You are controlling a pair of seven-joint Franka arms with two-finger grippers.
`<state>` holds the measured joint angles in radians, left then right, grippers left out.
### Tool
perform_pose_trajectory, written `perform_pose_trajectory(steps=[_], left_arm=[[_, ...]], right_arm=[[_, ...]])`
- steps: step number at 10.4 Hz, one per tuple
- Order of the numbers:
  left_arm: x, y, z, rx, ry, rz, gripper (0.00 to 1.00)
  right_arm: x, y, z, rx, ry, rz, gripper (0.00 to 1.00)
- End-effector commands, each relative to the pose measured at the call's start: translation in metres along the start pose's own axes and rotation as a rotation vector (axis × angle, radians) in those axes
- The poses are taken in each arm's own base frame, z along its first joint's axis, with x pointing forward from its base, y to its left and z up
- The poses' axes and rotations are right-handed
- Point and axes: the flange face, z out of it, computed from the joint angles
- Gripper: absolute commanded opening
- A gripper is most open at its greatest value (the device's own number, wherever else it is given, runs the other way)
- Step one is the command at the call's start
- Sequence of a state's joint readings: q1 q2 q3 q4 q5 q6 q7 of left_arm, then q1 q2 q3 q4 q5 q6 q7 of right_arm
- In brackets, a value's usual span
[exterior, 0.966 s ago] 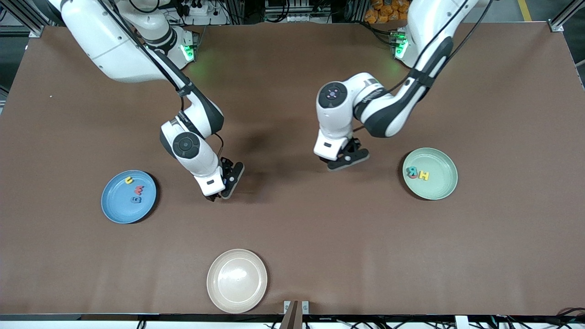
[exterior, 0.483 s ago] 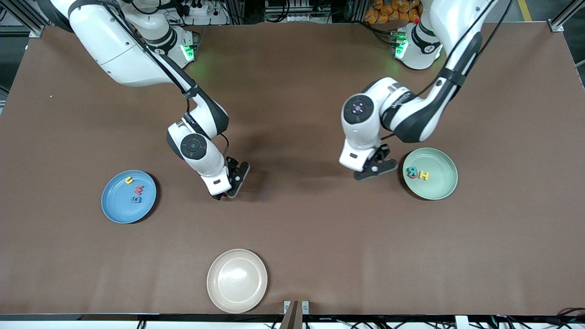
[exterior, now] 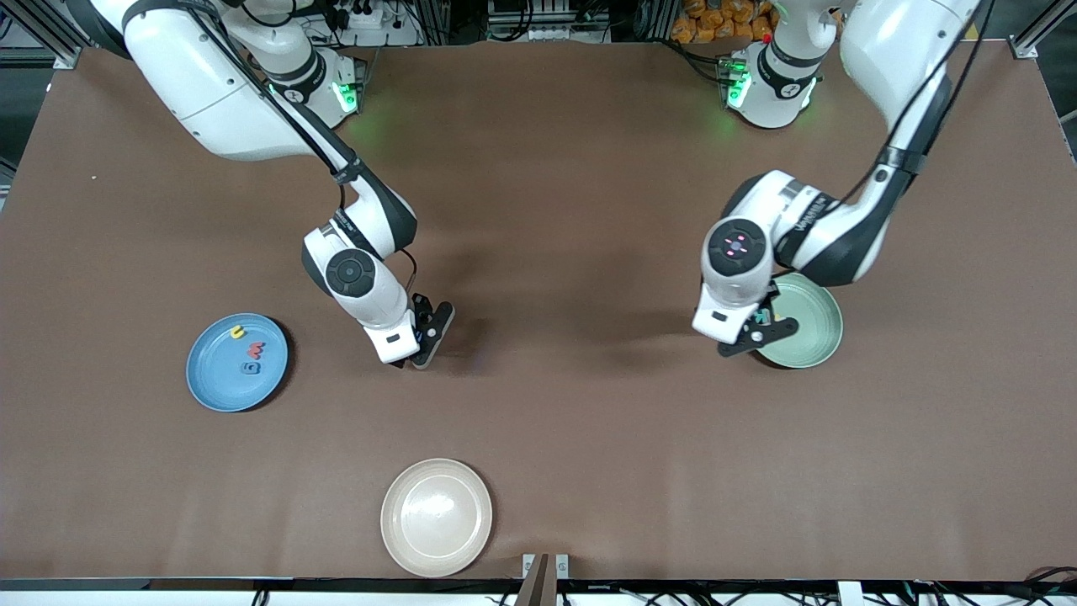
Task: Sort upper and lower case letters into plates
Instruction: 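Carry the blue m over the green plate with the left gripper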
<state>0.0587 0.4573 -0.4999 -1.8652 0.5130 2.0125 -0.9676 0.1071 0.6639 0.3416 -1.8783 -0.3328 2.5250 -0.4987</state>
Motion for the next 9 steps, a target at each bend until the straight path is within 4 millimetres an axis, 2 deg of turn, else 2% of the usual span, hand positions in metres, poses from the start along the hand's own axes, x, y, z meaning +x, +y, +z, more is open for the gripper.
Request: perform_pose_trajectory(steps=[1,3,5,7,8,9], left_arm=[[0.014,-0.036,0.002,-0.024,-0.044,0.035,0.00],[0.035,-0.066,0.020,-0.050,-0.084,0.059,0.00],[0.046,-0.085,0.043,-0.107,-0.158,0.049,0.00],[0.049,-0.089,0.069,-0.125,-0.211,0.045,0.00],[0.048,-0.087,0.079,-0.129,-0.231,0.048,0.00],[0.049,-0.087,0.080,-0.130,-0.232,0.049,0.14]], right_arm=[[0.000,-0.001,0.007,0.007,-0.006,0.008,0.00],[-0.001,-0.001,0.005,0.010,-0.014,0.015,0.00],[-0.002,0.009,-0.019,-0.015,-0.013,0.062,0.00],[-0.018,0.031,-0.056,-0.047,-0.036,0.085,0.00],[-0.036,0.052,-0.070,-0.060,-0.042,0.126,0.00],[-0.056,0.070,-0.077,-0.070,-0.041,0.169,0.00]])
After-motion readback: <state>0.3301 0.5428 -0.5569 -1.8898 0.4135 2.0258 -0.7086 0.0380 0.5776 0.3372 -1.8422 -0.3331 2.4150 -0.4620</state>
